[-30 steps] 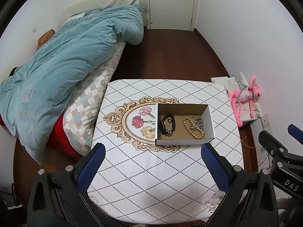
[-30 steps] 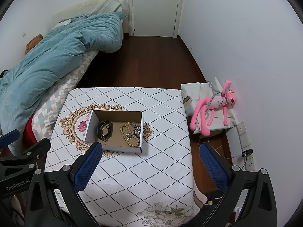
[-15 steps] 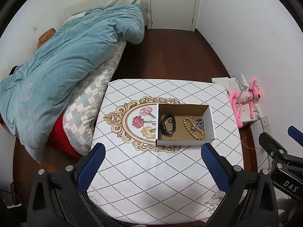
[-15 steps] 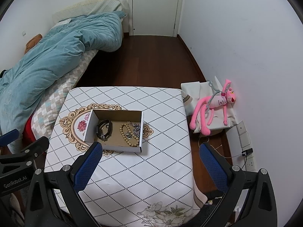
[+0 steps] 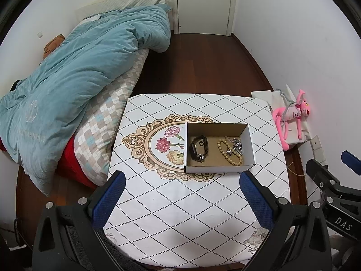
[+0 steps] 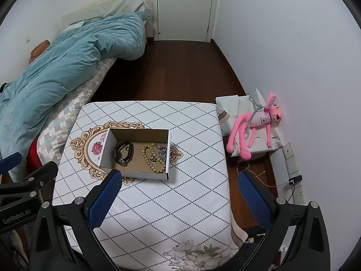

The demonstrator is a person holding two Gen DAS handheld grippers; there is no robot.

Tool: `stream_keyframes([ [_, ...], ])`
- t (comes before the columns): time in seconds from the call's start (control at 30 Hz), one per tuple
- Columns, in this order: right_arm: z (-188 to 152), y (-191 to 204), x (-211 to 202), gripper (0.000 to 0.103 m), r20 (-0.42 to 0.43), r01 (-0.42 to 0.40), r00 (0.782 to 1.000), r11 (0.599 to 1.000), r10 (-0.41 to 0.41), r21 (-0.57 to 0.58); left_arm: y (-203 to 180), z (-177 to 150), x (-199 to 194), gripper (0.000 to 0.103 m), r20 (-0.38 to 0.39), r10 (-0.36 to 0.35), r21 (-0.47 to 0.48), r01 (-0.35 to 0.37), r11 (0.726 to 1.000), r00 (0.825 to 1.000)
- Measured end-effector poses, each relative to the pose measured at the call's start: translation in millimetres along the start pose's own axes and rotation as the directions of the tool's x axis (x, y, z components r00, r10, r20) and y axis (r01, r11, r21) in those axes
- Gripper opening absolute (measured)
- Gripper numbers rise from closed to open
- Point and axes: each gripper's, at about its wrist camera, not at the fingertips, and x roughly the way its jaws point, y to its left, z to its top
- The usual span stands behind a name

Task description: Organize jewelry

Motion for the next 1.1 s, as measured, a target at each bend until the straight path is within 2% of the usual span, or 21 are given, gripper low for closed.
stream_keyframes([
  [1.1, -0.1, 2.5, -4.0, 0.103, 0.006, -0.001, 1.000, 1.000, 0.001, -0.013, 1.7, -0.7, -1.8, 0.103, 0.000, -0.014, 0.007, 0.014, 1.000, 1.000],
])
